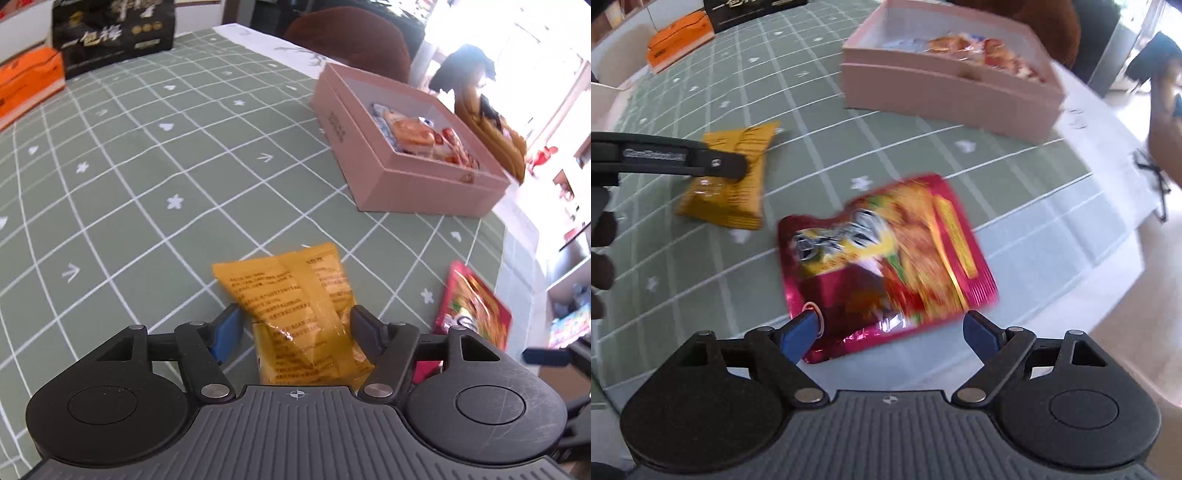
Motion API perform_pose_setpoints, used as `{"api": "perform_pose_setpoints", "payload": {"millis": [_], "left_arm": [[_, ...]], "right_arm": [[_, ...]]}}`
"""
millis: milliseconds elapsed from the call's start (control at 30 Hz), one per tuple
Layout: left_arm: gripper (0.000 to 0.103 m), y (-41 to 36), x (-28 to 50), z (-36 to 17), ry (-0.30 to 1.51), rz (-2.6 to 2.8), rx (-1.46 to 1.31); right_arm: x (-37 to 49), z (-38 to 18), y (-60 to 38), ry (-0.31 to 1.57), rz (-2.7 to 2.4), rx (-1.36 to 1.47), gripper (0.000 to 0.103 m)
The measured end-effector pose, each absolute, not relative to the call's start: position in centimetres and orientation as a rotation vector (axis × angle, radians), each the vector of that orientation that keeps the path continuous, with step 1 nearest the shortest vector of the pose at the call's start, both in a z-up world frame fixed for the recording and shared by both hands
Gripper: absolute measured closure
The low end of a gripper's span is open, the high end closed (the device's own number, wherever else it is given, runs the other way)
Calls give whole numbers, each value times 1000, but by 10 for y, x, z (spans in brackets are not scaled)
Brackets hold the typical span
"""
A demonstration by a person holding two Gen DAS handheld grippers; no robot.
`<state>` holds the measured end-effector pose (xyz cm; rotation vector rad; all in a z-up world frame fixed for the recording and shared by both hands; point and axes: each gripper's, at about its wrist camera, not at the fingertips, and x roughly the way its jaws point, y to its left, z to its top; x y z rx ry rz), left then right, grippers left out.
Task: Organize snacks
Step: 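Grasp the yellow packet with the left tool while the right holds the spicy bag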
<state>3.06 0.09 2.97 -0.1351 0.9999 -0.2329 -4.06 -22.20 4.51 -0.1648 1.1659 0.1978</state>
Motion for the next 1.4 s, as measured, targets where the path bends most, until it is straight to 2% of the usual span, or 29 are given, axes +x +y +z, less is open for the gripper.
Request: {"api": "perform_pose_setpoints", "payload": {"millis": [133, 267, 333, 367, 433, 633, 967, 1100, 1300, 1400], "left_arm": [[28, -15, 35, 27, 981, -233, -72], [28, -24, 38, 26, 968, -227, -32], [29, -24, 35, 26, 965, -239, -17], [35, -22, 32, 27, 964, -255, -23], [39, -15, 22, 28, 970, -280, -52], [40, -3, -11, 30, 979, -219, -64], [41, 9, -25, 31, 977, -155, -119], [40, 11, -27, 30, 965, -161, -140], [41, 18, -28, 30, 957, -174, -189], [41, 18, -28, 30, 954, -174, -198]], "right_arm": [[-35, 44, -241, 1175, 159, -88, 16], [-35, 39, -249, 1180, 149, -29, 8], [-37, 37, -247, 1171, 146, -33, 7], [-36, 36, -245, 1167, 146, -30, 8], [-37, 40, -245, 1150, 150, 9, 8], [-19, 43, -239, 1176, 224, 129, 7], [21, 41, -230, 1194, 96, 310, 4], [30, 37, -211, 1178, 73, 215, 3], [33, 28, -175, 1136, 219, -128, 2], [26, 25, -181, 1107, 297, -171, 0]]}}
